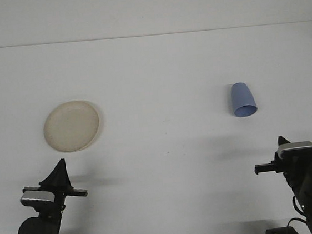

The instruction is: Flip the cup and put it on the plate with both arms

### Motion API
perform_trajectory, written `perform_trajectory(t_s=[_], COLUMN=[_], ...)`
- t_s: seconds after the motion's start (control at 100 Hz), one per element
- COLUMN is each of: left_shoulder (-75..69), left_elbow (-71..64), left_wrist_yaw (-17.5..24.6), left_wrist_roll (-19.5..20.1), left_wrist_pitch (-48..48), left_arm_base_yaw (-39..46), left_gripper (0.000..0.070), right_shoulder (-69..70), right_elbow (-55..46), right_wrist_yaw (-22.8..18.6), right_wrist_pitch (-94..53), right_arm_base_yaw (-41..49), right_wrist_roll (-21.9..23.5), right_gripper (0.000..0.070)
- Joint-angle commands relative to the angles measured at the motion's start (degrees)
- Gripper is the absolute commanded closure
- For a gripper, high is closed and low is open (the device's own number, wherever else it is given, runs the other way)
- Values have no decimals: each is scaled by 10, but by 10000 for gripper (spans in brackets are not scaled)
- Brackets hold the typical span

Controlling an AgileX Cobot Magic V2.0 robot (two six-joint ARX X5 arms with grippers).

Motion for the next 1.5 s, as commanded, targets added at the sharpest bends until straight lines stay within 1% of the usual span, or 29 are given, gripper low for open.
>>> perform_trajectory(t_s=[0.0,0.1,0.19,0.24,0.45,0.51,0.54,0.57,0.69,0.72,0.74,1.11,1.34,1.49], left_shoulder=[-1,-1,-1,-1,-1,-1,-1,-1,-1,-1,-1,-1,-1,-1], left_elbow=[-12,-12,-12,-12,-12,-12,-12,-12,-12,-12,-12,-12,-12,-12], left_wrist_yaw=[-1,-1,-1,-1,-1,-1,-1,-1,-1,-1,-1,-1,-1,-1], left_wrist_roll=[-1,-1,-1,-1,-1,-1,-1,-1,-1,-1,-1,-1,-1,-1], left_wrist_pitch=[7,7,7,7,7,7,7,7,7,7,7,7,7,7], left_arm_base_yaw=[0,0,0,0,0,0,0,0,0,0,0,0,0,0], left_gripper=[688,688,688,688,688,688,688,688,688,688,688,688,688,688], right_shoulder=[22,46,56,61,60,60,60,60,60,60,60,80,157,195], right_elbow=[22,33,33,33,33,33,33,33,33,33,33,33,21,-10], right_wrist_yaw=[-1,-7,-26,-33,-33,-33,-33,-33,-32,-33,-33,-27,-26,-26], right_wrist_pitch=[-27,-49,-65,-69,-74,-78,-80,-82,-84,-85,-85,-59,28,111], right_arm_base_yaw=[0,0,0,0,0,0,0,0,0,0,0,0,0,0], right_wrist_roll=[7,24,45,47,47,47,47,47,47,47,47,46,30,28], right_gripper=[700,700,700,700,700,683,658,607,334,293,279,278,278,278])
